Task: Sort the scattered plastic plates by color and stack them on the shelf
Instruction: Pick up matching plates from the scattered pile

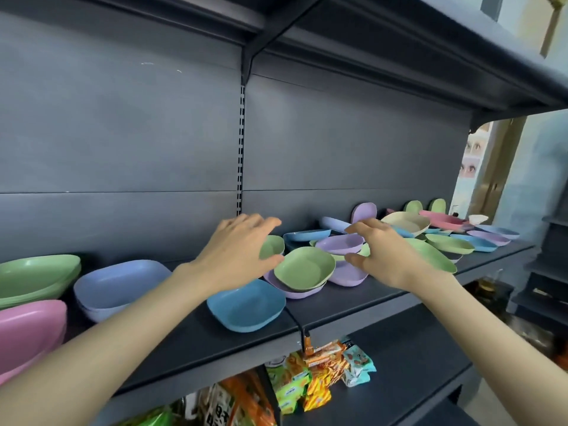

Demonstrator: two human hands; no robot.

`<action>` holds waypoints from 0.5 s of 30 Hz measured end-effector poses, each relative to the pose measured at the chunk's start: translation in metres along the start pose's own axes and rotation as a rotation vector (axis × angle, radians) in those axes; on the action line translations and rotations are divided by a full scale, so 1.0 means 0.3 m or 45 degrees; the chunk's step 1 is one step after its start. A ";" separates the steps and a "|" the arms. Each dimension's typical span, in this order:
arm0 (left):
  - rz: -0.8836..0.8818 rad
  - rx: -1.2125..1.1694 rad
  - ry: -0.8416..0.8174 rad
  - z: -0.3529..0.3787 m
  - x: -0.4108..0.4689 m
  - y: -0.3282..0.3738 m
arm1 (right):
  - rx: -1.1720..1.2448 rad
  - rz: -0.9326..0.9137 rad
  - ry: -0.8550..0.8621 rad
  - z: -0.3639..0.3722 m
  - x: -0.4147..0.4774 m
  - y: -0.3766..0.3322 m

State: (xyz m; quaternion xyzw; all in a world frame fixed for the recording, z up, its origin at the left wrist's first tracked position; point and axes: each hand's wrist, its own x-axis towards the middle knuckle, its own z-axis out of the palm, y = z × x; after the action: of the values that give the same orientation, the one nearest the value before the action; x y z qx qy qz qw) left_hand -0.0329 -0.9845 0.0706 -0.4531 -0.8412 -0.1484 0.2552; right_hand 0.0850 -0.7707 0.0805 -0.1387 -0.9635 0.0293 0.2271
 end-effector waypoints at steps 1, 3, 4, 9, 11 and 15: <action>-0.018 -0.006 -0.012 0.014 0.020 0.005 | 0.014 -0.010 -0.008 0.012 0.021 0.022; -0.050 -0.008 -0.033 0.048 0.054 0.005 | 0.053 -0.024 -0.027 0.044 0.068 0.061; -0.073 -0.009 -0.045 0.070 0.067 -0.002 | 0.083 -0.034 -0.040 0.064 0.093 0.078; -0.251 -0.102 -0.115 0.223 0.127 -0.088 | 0.178 -0.098 -0.150 0.197 0.225 0.147; -0.352 -0.197 -0.132 0.287 0.162 -0.135 | 0.221 -0.115 -0.231 0.249 0.284 0.172; -0.527 -0.278 -0.216 0.403 0.221 -0.214 | 0.240 -0.154 -0.420 0.322 0.395 0.205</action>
State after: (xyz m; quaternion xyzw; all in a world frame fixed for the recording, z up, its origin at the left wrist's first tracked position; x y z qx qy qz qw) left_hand -0.1529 -0.9158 0.0069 -0.3068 -0.9134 -0.2491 0.0973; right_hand -0.0441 -0.6777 0.0375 -0.0520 -0.9872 0.1281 0.0794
